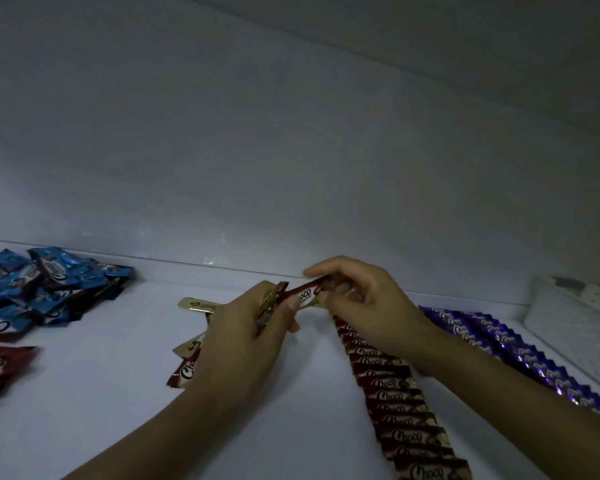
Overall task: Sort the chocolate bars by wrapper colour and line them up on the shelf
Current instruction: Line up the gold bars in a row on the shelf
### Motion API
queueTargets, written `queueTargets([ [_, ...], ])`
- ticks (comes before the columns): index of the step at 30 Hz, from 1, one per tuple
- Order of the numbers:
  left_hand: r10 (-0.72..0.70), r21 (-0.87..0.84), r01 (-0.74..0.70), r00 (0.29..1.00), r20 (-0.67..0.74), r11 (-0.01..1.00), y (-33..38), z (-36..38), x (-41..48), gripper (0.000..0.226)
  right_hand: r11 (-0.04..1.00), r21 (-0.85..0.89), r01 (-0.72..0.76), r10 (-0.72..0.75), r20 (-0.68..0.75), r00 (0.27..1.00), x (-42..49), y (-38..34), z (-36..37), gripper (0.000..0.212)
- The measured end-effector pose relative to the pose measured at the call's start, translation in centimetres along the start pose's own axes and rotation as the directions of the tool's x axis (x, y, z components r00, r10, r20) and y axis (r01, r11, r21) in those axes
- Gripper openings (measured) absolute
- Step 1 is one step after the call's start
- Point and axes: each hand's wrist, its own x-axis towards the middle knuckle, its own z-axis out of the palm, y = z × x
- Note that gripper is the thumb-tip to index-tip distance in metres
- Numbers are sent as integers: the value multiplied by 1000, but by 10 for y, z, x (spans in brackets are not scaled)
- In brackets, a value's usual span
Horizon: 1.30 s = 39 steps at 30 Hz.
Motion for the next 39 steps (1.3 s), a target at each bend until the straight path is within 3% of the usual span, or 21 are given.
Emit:
queueTargets([
  [2, 11, 4, -11, 1000, 7, 1000, -2, 0, -1, 33, 987, -141, 72, -72, 1, 997, -2, 0, 0, 18],
  [7, -97, -177, 98, 995, 13, 979, -6, 3, -2, 37, 999, 1, -41, 41, 53, 998, -2, 4, -4, 15],
  [12, -112, -160, 114, 993, 24, 981, -1, 3, -1, 28, 996, -82, 35, -29, 74, 997, 1, 7, 1, 12],
  [16, -197, -175, 181, 977, -82, 968, -4, 1, 1, 16, 979, -116, -170, 158, -107, 982, 17, 27, -6, 9],
  [19, -214, -261, 200, 976, -30, 945, -6, 3, 2, 47, 953, -118, -280, 266, -120, 956, 30, 40, -10, 13],
  [21, -216, -325, 203, 976, -3, 924, -6, 4, 3, 47, 942, -233, -240, 233, -55, 971, 40, 42, -7, 12],
  [26, -204, -331, 185, 979, -23, 925, -8, 2, 4, 10, 908, -372, -195, 227, 44, 973, 54, 51, 5, 7],
  [34, -155, -222, 145, 987, -30, 964, -8, 2, 3, 3, 788, -613, -64, 96, 19, 995, 52, 59, 17, 11],
  [39, -157, -240, 146, 987, -26, 960, -9, 2, 3, 5, 705, -709, 10, 11, 25, 1000, 53, 60, 22, 18],
])
